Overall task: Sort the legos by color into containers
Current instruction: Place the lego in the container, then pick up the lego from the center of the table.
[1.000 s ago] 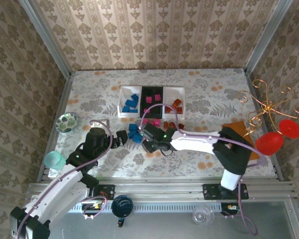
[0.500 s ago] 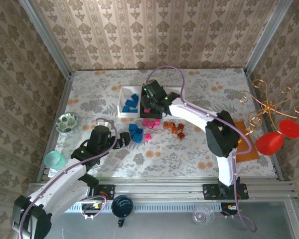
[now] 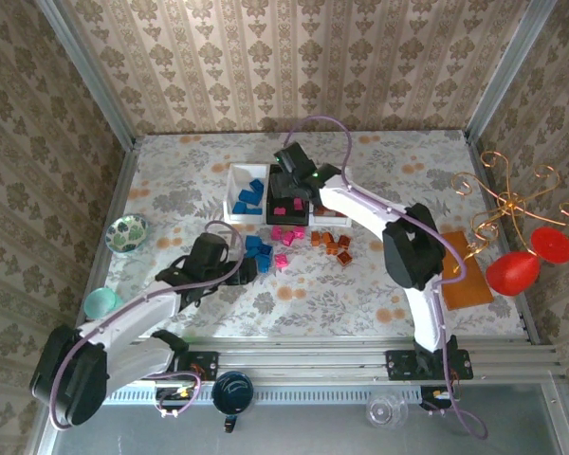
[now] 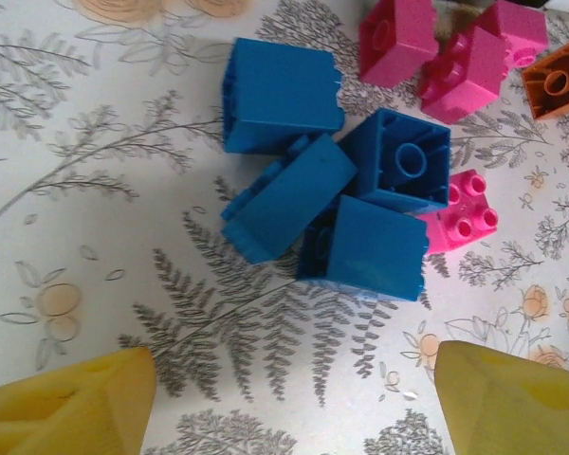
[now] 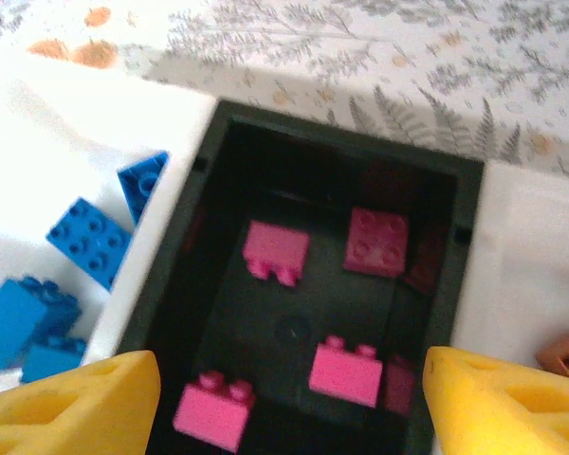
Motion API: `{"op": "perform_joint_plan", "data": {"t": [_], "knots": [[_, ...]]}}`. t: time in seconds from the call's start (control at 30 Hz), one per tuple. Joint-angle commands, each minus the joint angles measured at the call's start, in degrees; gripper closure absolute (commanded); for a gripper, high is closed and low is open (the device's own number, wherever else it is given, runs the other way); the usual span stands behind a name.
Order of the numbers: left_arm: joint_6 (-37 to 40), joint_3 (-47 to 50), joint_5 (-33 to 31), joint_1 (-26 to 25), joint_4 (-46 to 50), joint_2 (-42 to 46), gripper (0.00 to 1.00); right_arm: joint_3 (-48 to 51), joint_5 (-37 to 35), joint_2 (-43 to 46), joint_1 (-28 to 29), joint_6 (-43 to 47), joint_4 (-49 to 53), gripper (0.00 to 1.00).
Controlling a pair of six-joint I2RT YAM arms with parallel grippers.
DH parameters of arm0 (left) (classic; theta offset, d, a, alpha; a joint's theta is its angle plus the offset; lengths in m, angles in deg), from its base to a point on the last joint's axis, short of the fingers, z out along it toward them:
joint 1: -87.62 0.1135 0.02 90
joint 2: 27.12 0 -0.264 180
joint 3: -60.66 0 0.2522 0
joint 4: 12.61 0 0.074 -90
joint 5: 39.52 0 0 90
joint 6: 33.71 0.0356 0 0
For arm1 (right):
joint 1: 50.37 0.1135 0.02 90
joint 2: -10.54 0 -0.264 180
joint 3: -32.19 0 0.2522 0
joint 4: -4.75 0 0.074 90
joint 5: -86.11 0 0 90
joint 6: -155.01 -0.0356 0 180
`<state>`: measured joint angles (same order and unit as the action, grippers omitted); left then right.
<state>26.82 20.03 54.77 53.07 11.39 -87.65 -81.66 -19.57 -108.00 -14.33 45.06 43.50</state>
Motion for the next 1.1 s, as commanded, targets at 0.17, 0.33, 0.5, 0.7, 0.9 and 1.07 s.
{"op": "perform_joint_plan", "data": {"t": [0.17, 0.33, 0.5, 0.7, 0.9, 1.07], "knots": [[5.9, -7.8, -7.7, -7.0, -2.7, -8.9, 0.21, 13.0, 2.4, 11.4, 0.1, -3.1, -5.3, 0.25], [9.5, -13.2, -11.5, -7.5, -2.9, -15.2, 0.30, 18.8, 3.1, 15.4, 0.1, -4.4, -7.5, 0.25], [11.2, -18.1, -13.4, -8.2, -2.8, -22.2, 0.36, 24.7, 2.6, 20.3, 0.0, -5.2, -9.5, 0.25], [11.6, -21.4, -16.3, -9.3, -1.3, -28.1, 0.44, 30.4, 2.5, 26.0, -0.7, -6.0, -11.2, 0.25], [10.8, -20.9, -18.1, -9.8, -2.0, -31.0, 0.47, 33.3, 2.9, 28.7, -1.6, -6.6, -12.2, 0.24], [10.4, -20.1, -18.1, -10.9, -4.1, -32.3, 0.66, 34.3, 2.6, 30.1, -2.0, -6.9, -12.3, 0.24]]}}
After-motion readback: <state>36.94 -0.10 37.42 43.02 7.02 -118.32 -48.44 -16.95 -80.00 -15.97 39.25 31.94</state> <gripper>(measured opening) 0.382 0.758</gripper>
